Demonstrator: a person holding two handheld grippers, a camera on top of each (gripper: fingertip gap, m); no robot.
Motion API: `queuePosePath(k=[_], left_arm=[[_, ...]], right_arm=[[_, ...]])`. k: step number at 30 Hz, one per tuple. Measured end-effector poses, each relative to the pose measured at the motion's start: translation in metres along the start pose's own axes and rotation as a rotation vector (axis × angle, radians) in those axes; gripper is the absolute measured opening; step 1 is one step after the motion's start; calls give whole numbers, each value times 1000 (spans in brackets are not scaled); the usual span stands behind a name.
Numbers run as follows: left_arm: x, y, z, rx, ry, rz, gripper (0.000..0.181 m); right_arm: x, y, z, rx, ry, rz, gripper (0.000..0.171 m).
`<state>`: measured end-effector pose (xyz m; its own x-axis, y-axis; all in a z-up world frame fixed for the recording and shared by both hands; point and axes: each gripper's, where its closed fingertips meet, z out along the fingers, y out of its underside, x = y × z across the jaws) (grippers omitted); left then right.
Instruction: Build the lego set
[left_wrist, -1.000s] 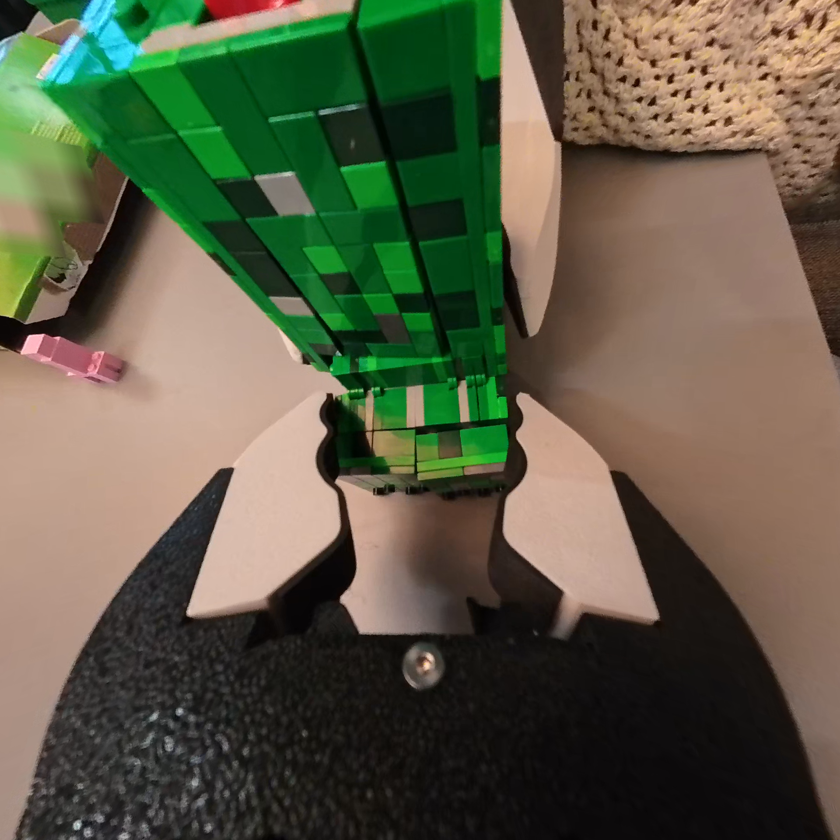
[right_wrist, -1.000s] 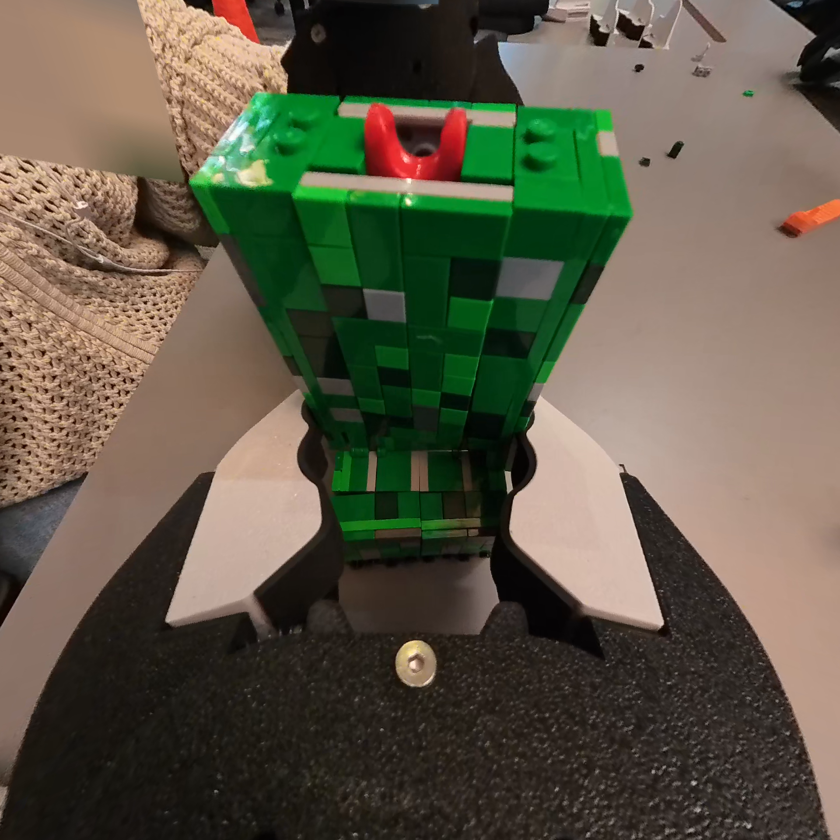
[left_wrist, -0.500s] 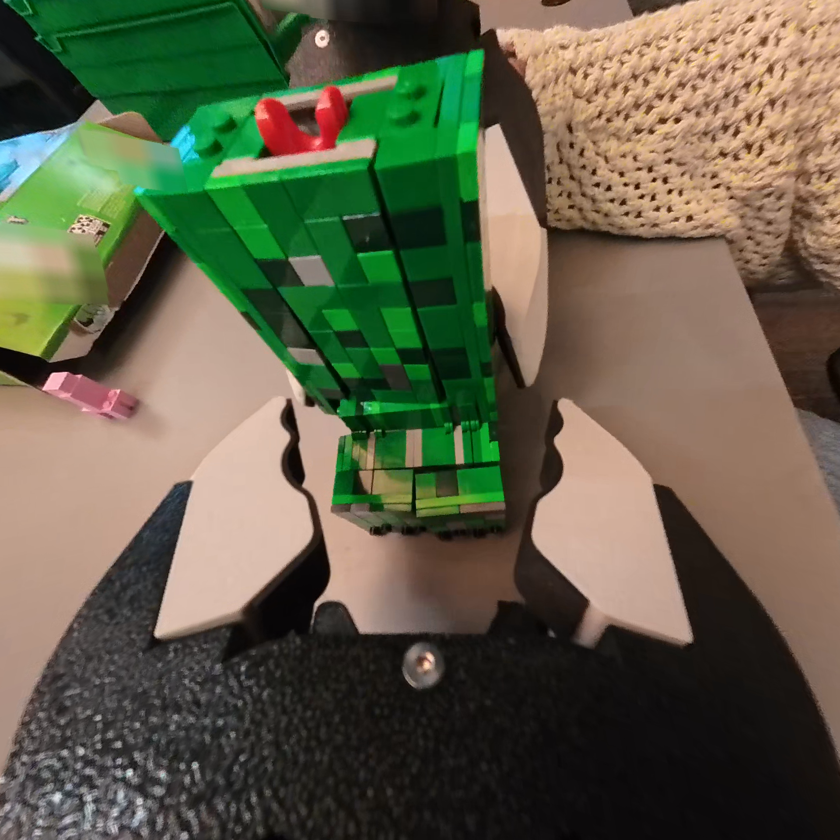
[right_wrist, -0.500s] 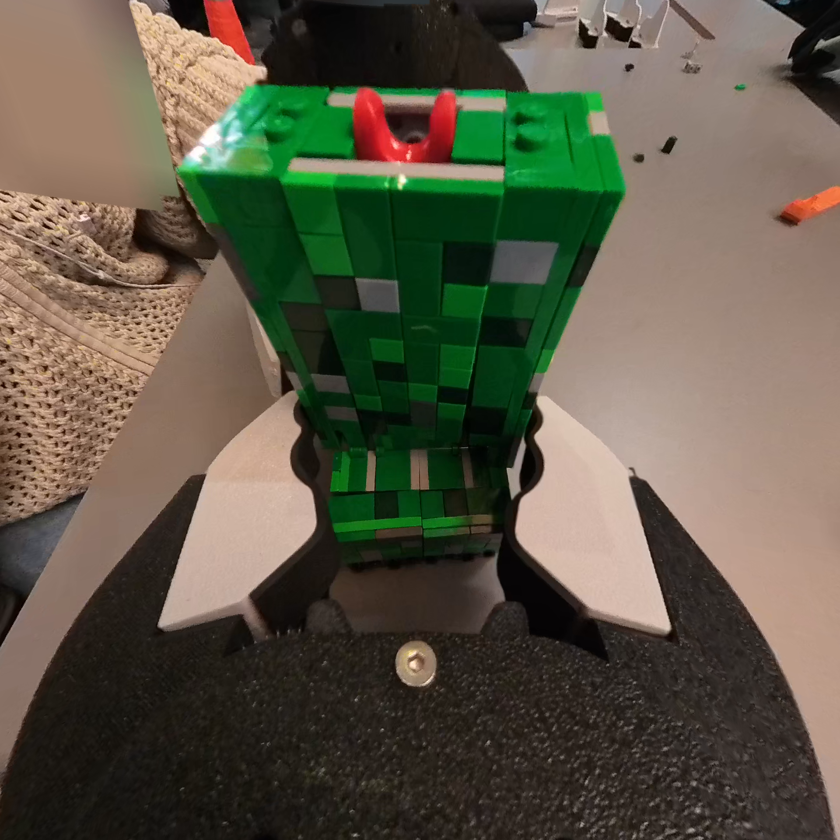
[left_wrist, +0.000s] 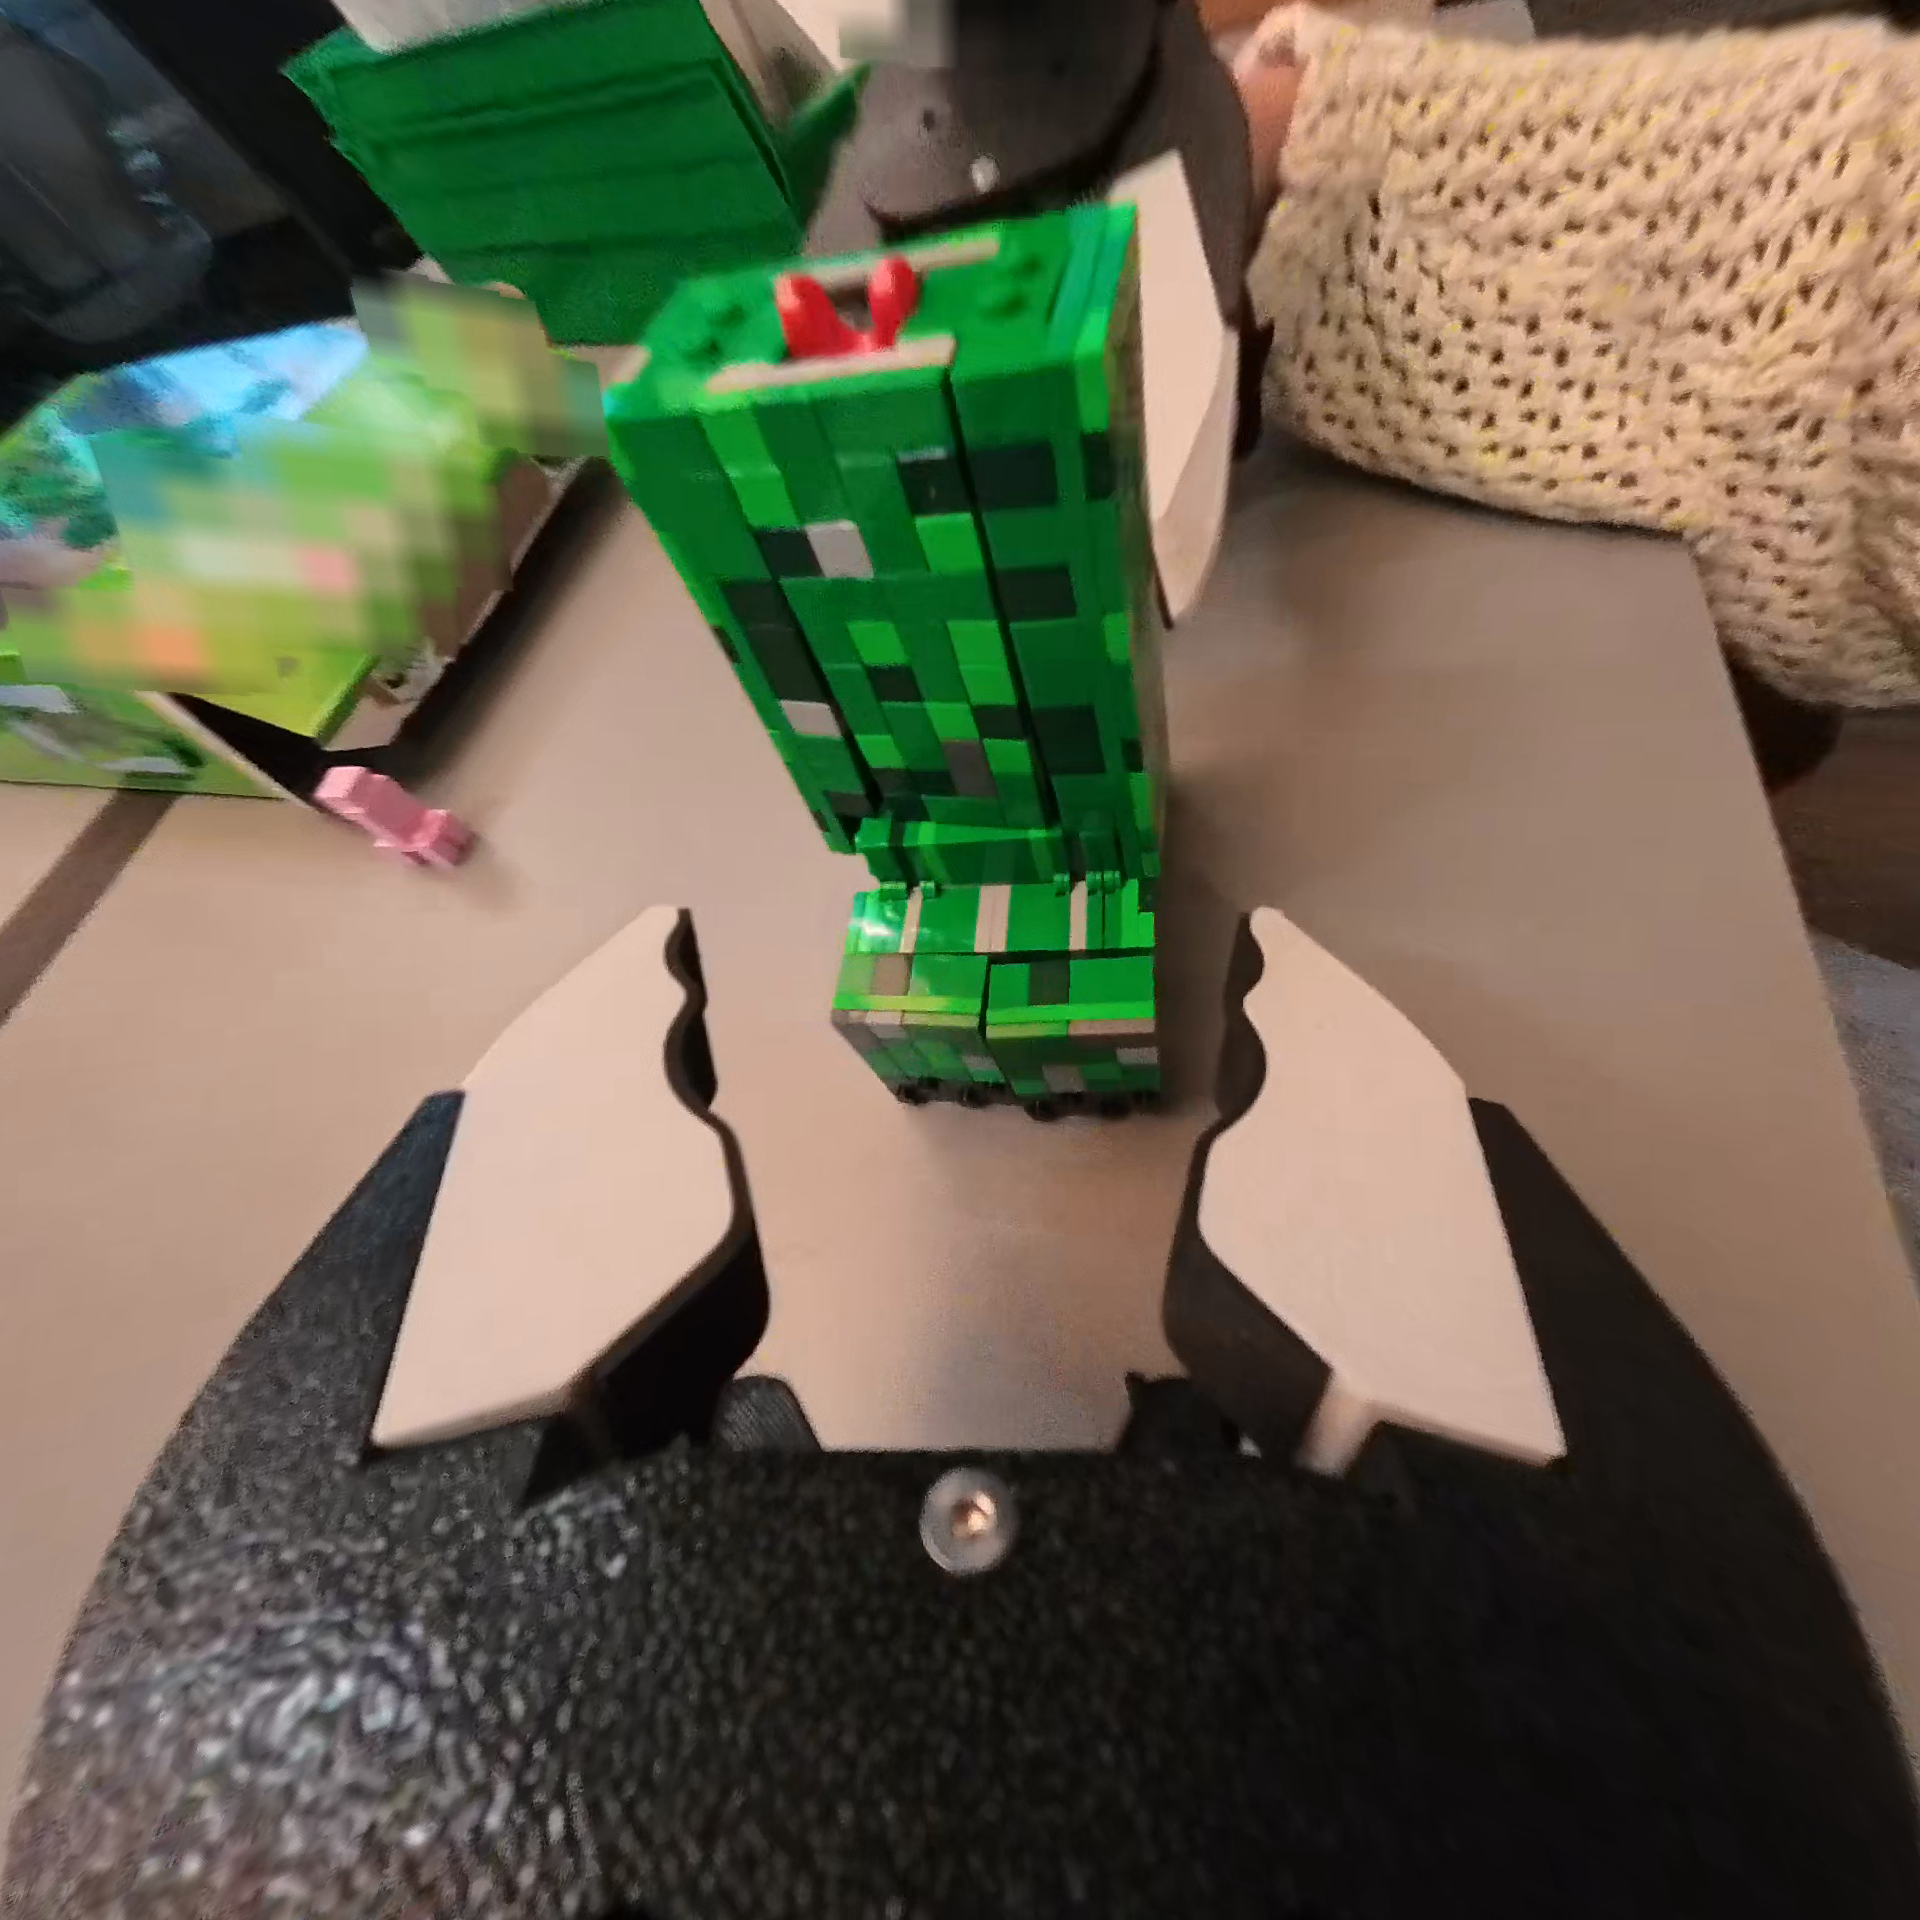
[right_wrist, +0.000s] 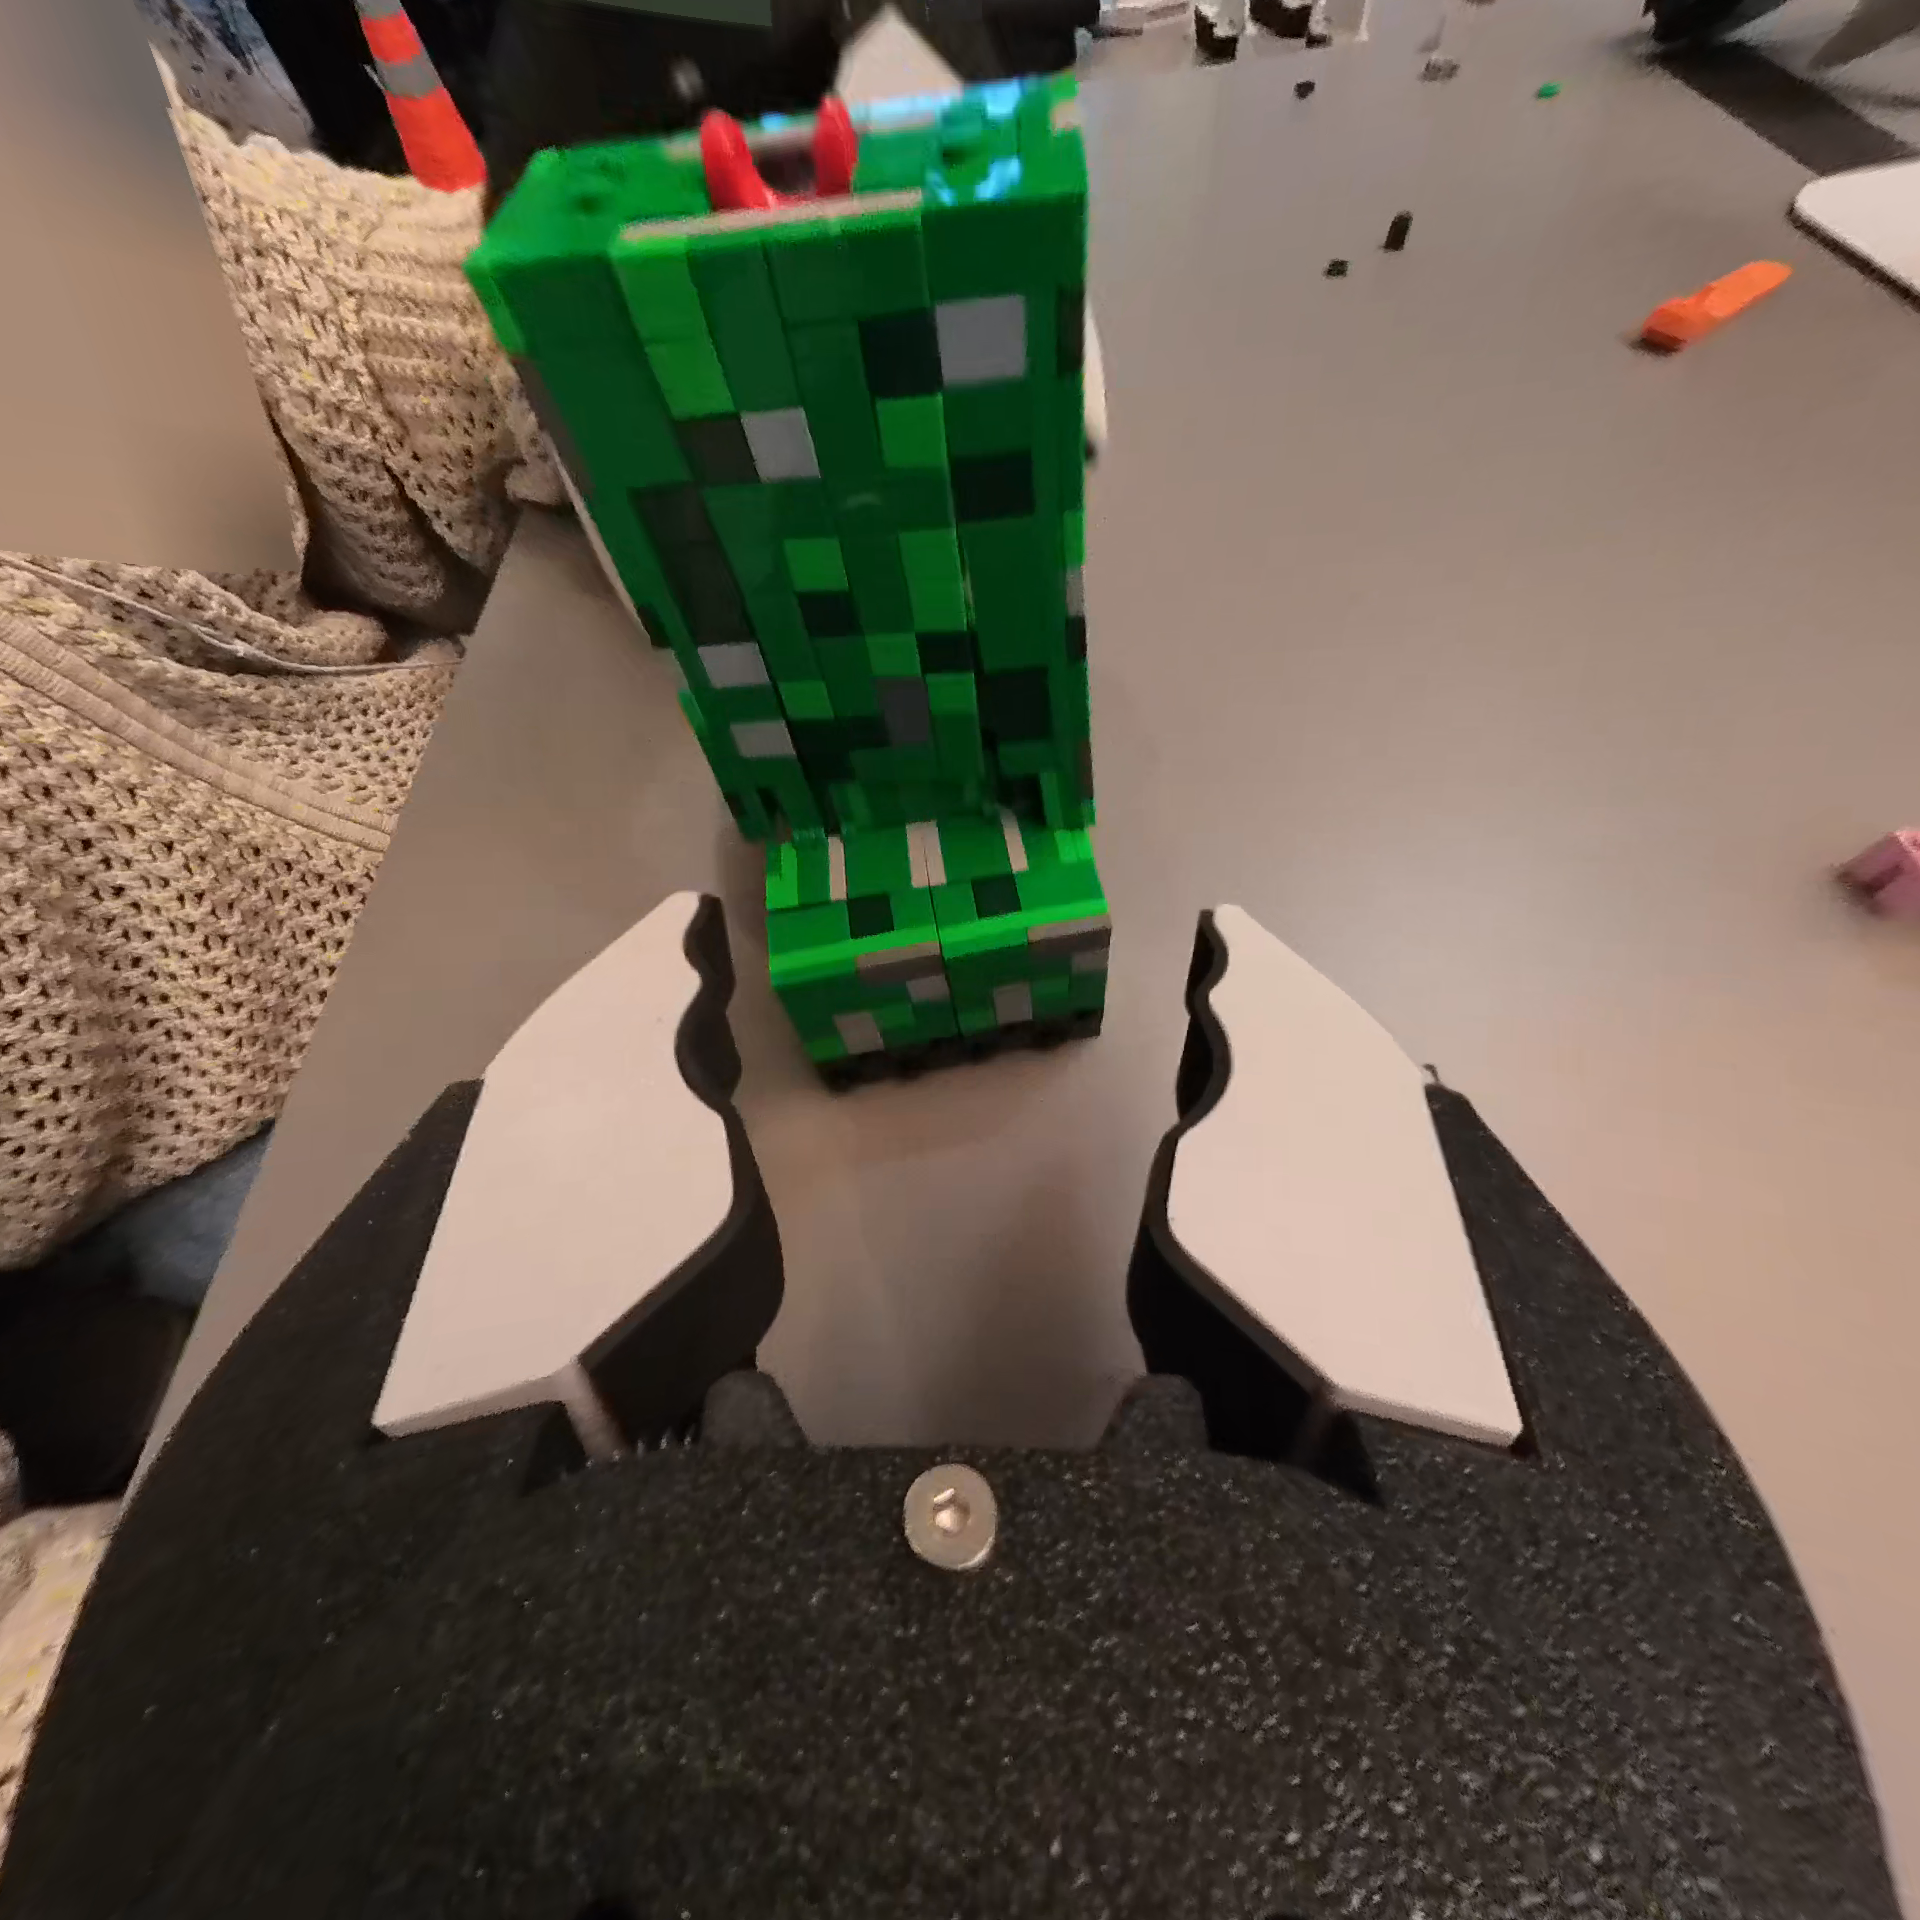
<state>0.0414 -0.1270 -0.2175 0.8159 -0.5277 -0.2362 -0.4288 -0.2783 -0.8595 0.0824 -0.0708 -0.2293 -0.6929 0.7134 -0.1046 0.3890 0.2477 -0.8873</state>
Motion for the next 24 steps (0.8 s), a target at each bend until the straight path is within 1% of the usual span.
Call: queuePosePath(k=[2,4,6,9,12,15,18,20,22,24], left_arm=[[3,-5,-11,33,-36,-19,92],[10,-6,-19,53,-83,-46,85],[21,-1,-23,50,-114,-78,81],[38,12,-24,6,-139,-126,80],[46,18,-27,-2,-183,-165,81],[45,16,-31,20,-205,-179,80],[43,10,-32,56,-200,-213,77],[42,7,-30,58,-210,-214,74],[39,7,-26,42,-266,-202,79],[37,7,-21,16,-317,-176,91]], right_arm=[[-2,6,1,-29,-17,17,81],[-9,9,5,-53,-54,23,77],[-12,10,9,-79,-54,12,80],[-21,9,11,-90,-95,14,77],[-31,11,15,-120,-139,8,76],[-32,11,16,-142,-120,-18,75],[-26,4,13,-105,-60,-48,77],[-24,2,12,-87,-40,-71,74],[-25,3,11,-83,-51,-55,71],[-21,9,13,-101,-41,-51,70]])
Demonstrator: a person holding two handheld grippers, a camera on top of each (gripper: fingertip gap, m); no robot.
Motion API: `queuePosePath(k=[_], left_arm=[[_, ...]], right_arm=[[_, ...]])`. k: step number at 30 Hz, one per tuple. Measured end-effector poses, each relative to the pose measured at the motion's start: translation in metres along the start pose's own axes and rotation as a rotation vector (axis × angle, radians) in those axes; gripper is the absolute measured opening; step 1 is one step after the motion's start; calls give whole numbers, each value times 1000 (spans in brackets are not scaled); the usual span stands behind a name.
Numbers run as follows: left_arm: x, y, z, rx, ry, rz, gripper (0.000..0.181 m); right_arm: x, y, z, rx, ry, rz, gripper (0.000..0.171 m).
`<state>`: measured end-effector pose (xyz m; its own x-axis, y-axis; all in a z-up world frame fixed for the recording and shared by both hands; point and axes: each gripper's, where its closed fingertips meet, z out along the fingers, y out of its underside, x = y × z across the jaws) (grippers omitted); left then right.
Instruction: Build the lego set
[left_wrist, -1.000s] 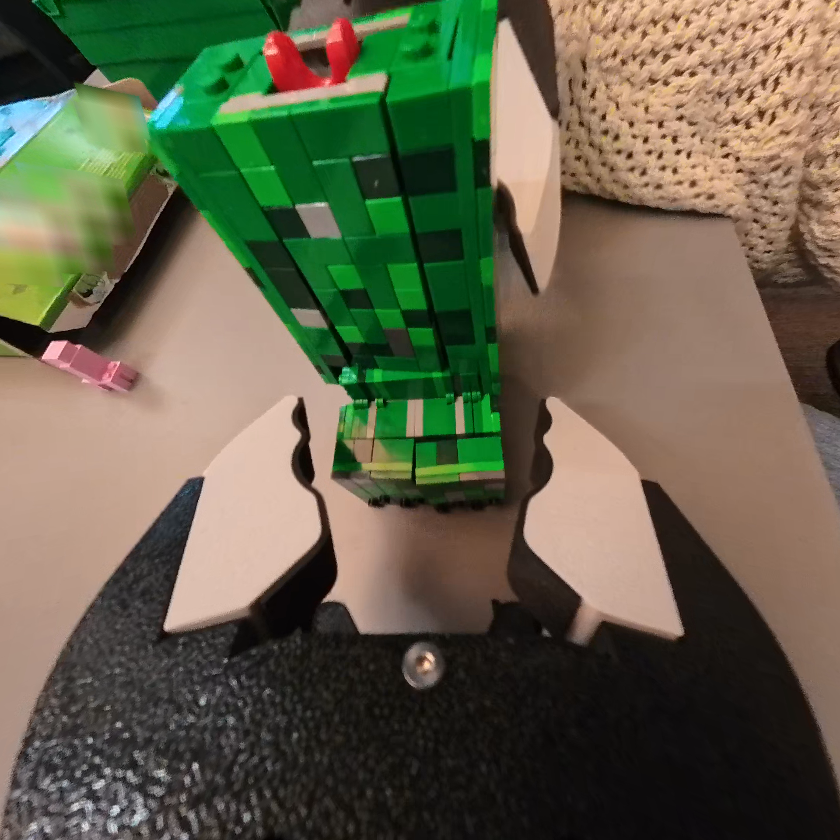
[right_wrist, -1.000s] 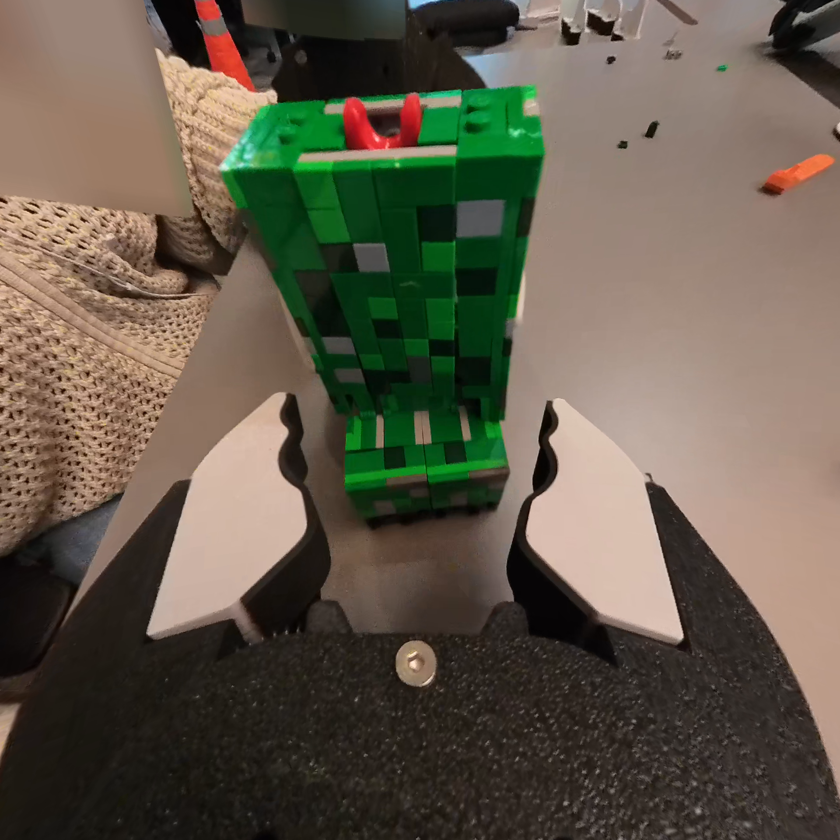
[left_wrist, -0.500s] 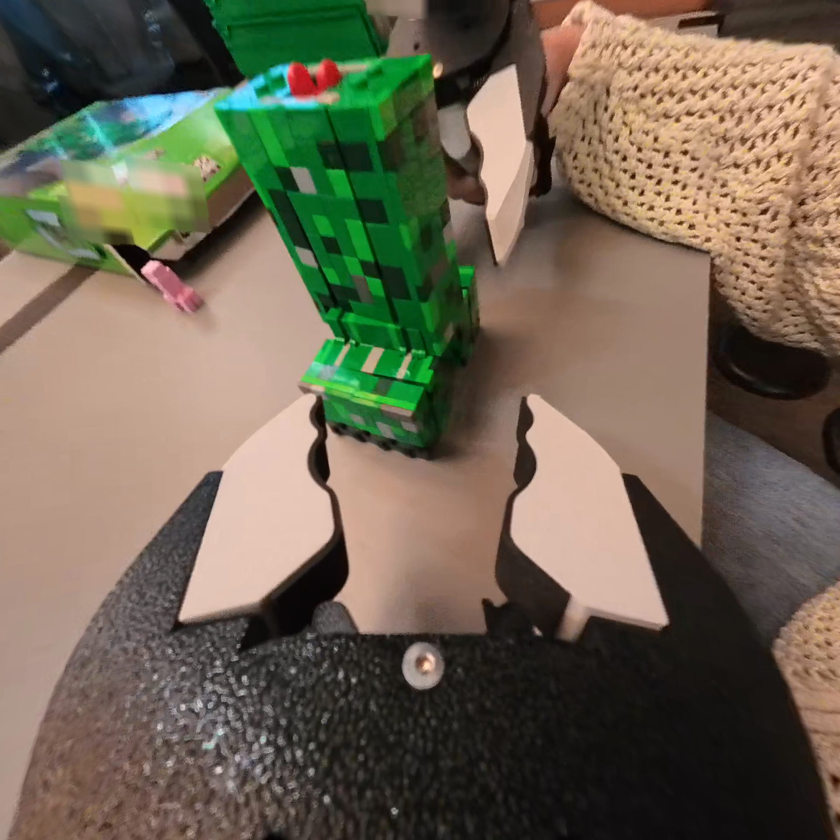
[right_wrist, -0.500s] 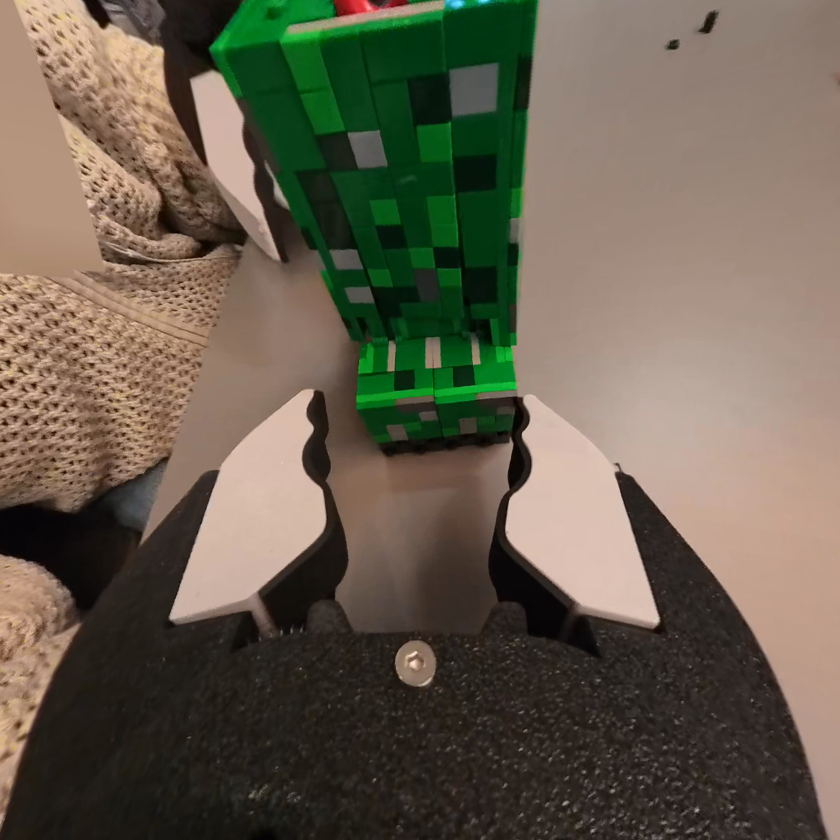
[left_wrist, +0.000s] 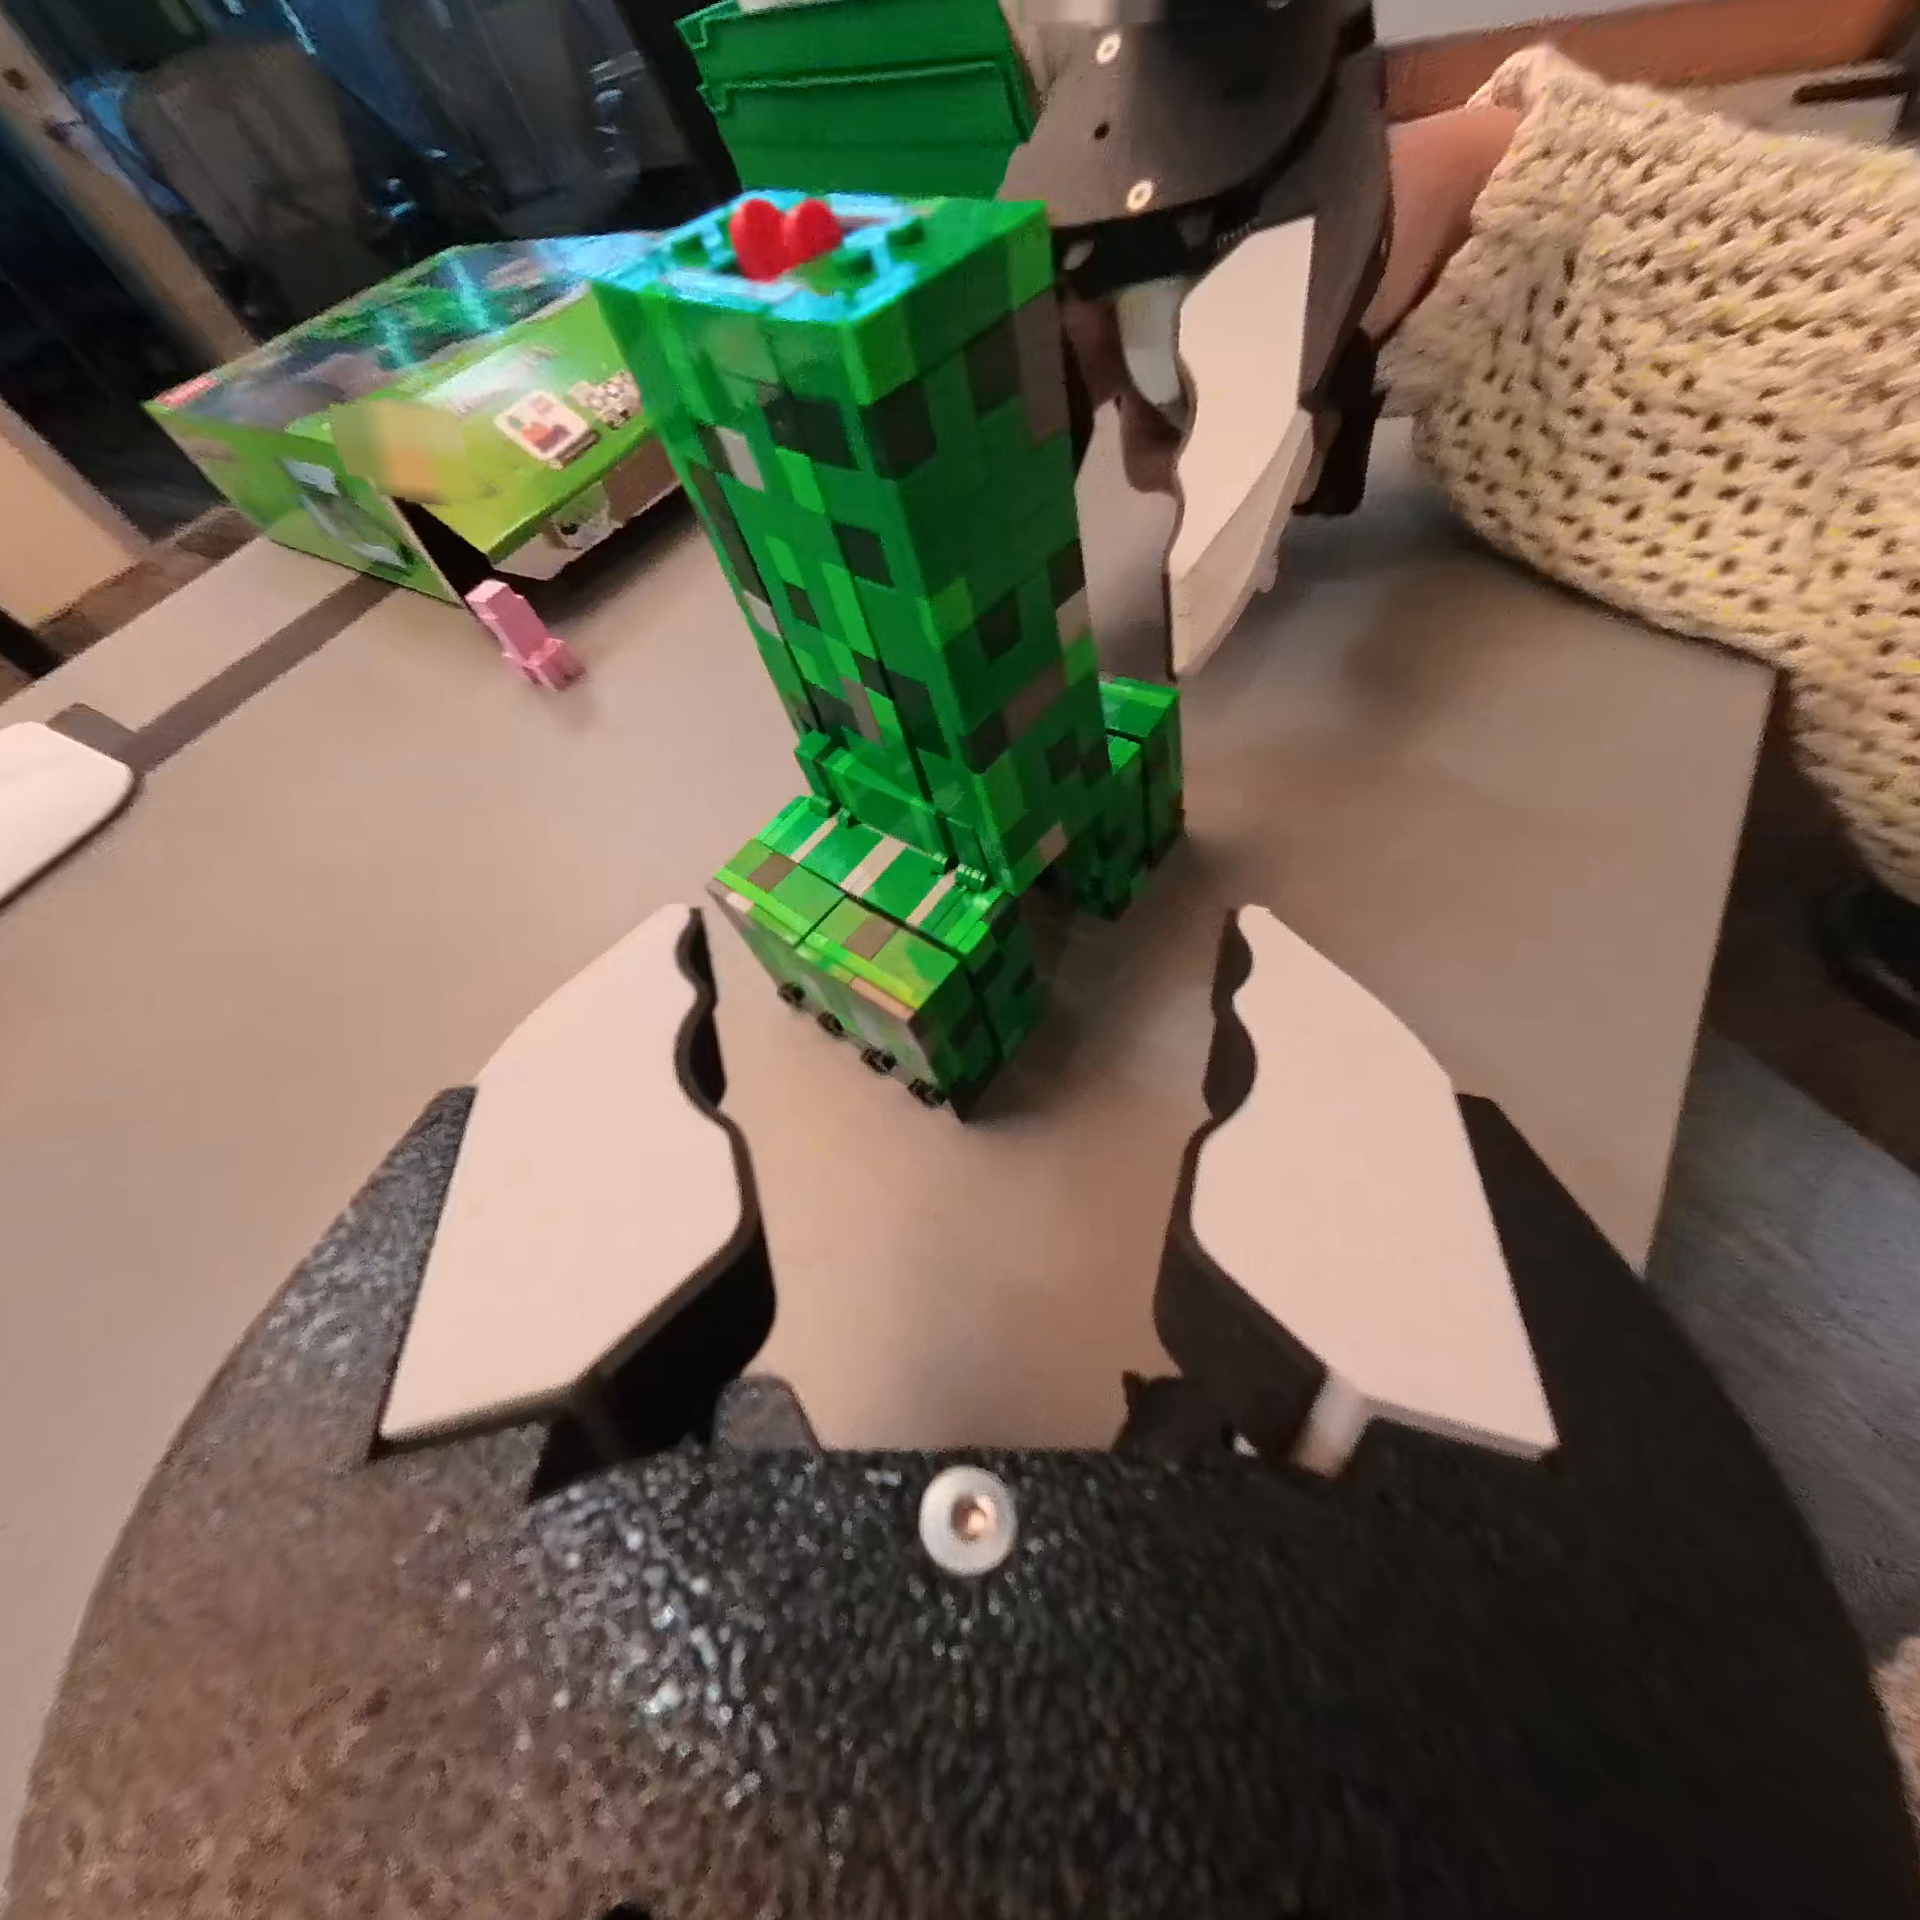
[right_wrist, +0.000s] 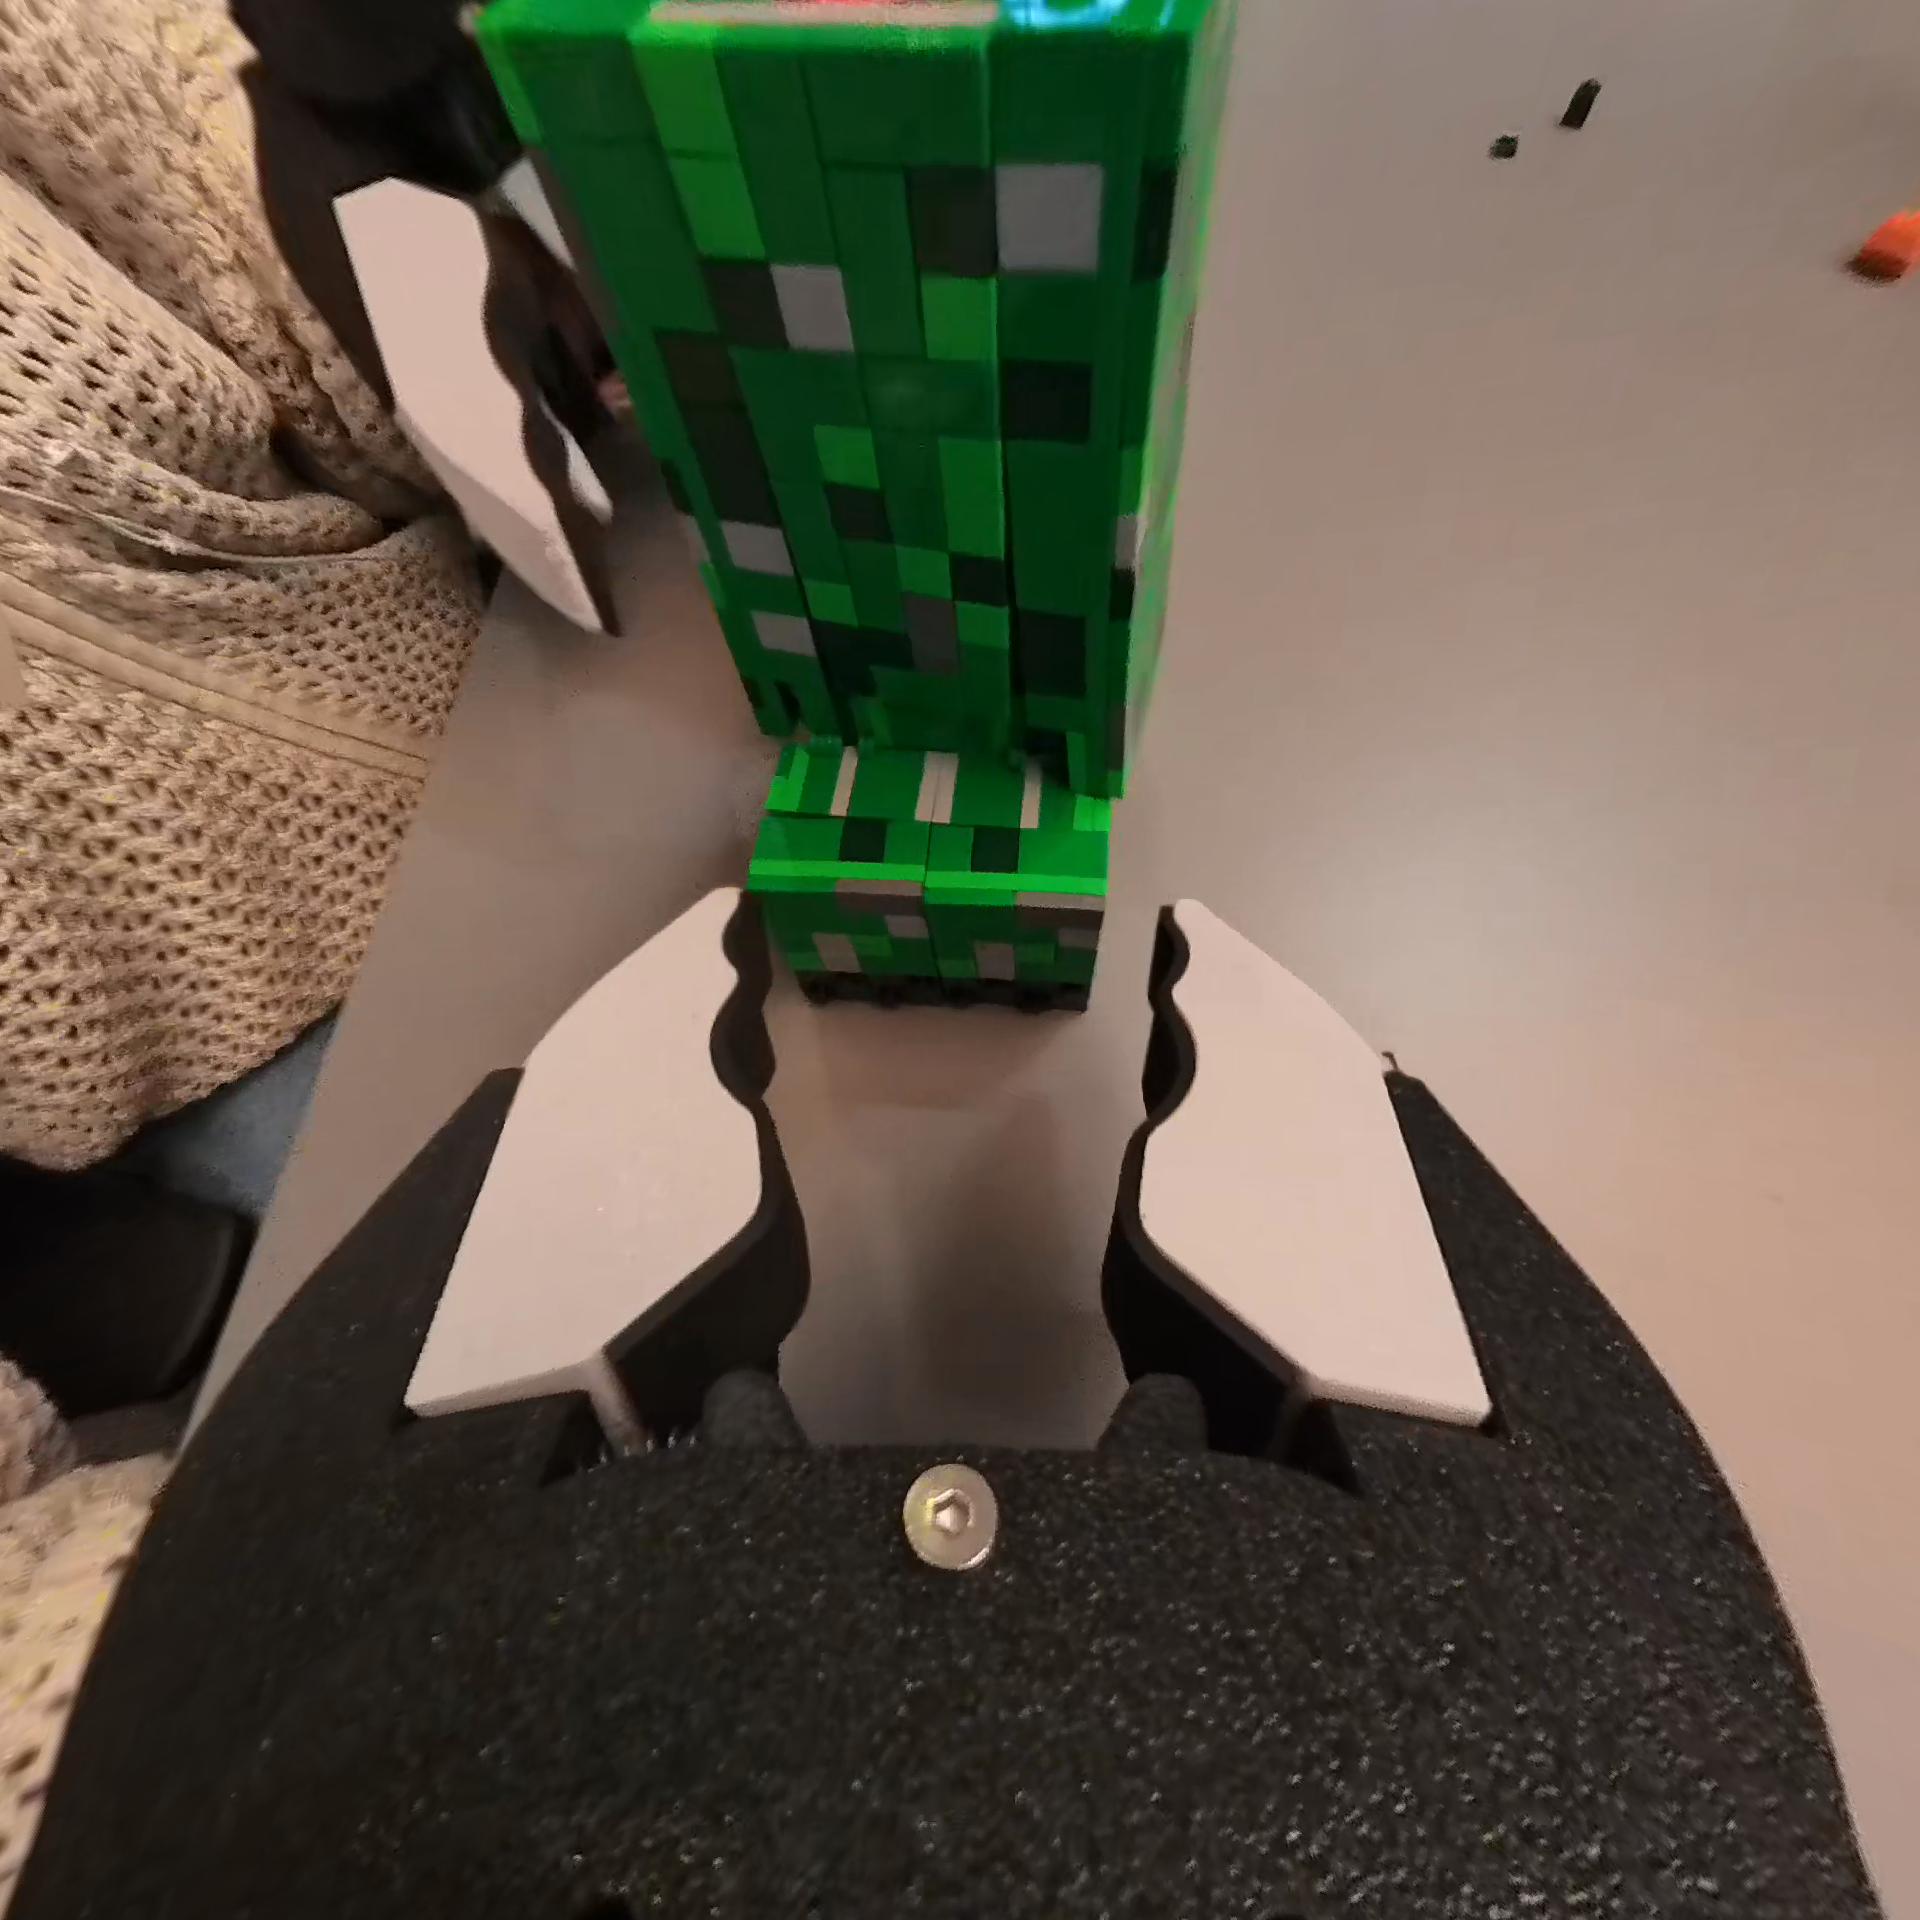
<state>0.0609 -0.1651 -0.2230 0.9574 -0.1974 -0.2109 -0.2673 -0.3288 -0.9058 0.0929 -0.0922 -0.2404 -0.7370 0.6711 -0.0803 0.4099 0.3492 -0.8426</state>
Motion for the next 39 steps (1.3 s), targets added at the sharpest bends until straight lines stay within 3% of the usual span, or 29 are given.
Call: queuePosePath(k=[8,14,17,24,32,39], left_arm=[[10,9,-1,-30,-31,-12,94],[6,23,-11,-46,-80,-70,99],[4,25,-17,-51,-97,-104,109],[9,21,-11,-89,-120,-62,123],[-7,9,6,-65,-265,-8,130],[-30,20,-20,-139,-413,36,127]], right_arm=[[-13,6,13,-5,-121,56,69],[-51,1,25,-47,-294,31,67],[-40,4,26,-84,-216,15,67],[-21,-38,27,126,-80,-180,60],[-26,-48,31,145,-274,-223,61],[-19,-52,38,142,-310,-249,55]])
